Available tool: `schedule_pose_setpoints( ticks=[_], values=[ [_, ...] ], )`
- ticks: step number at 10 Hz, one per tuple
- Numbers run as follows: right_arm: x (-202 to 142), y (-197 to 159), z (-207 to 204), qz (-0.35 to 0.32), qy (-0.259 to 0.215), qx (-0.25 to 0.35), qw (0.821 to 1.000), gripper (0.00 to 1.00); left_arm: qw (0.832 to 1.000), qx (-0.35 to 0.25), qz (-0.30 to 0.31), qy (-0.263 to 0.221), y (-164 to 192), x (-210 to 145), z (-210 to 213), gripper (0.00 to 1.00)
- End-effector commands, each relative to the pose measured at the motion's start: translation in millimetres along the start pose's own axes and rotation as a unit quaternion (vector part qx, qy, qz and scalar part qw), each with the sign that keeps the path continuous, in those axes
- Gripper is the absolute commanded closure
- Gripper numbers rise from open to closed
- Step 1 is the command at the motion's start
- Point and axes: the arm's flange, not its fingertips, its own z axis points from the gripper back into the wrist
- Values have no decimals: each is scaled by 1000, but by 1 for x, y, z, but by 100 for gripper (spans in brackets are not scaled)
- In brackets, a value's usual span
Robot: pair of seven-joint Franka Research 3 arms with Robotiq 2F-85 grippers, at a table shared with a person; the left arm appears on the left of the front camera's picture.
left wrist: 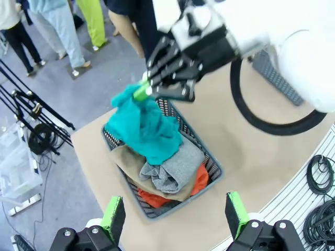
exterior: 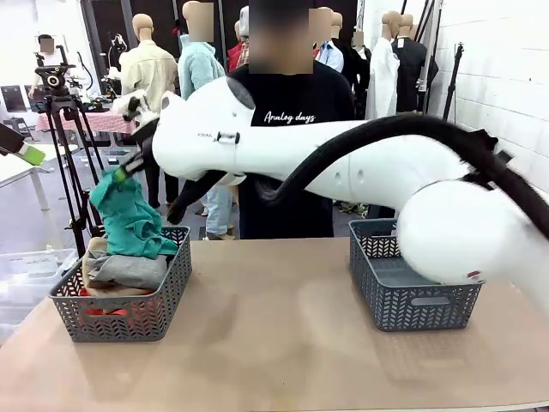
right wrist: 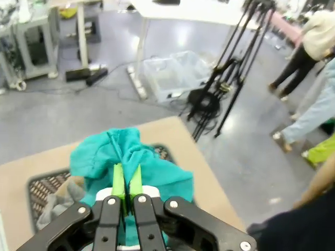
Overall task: Sort the tops and bottoms.
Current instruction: Sort the clothes according to human instructions.
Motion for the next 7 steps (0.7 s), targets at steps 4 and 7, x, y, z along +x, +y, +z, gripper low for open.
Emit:
schedule_pose_setpoints(
  ticks=[4,7],
  values=[
    [-25,-4,-76,-14,116,89,989,100,1000,2,-2,5,2,1,1,0],
    [-67,-1,-104,-47,156,124,979,100,1000,2,-2,5,2,1,1,0]
  ],
)
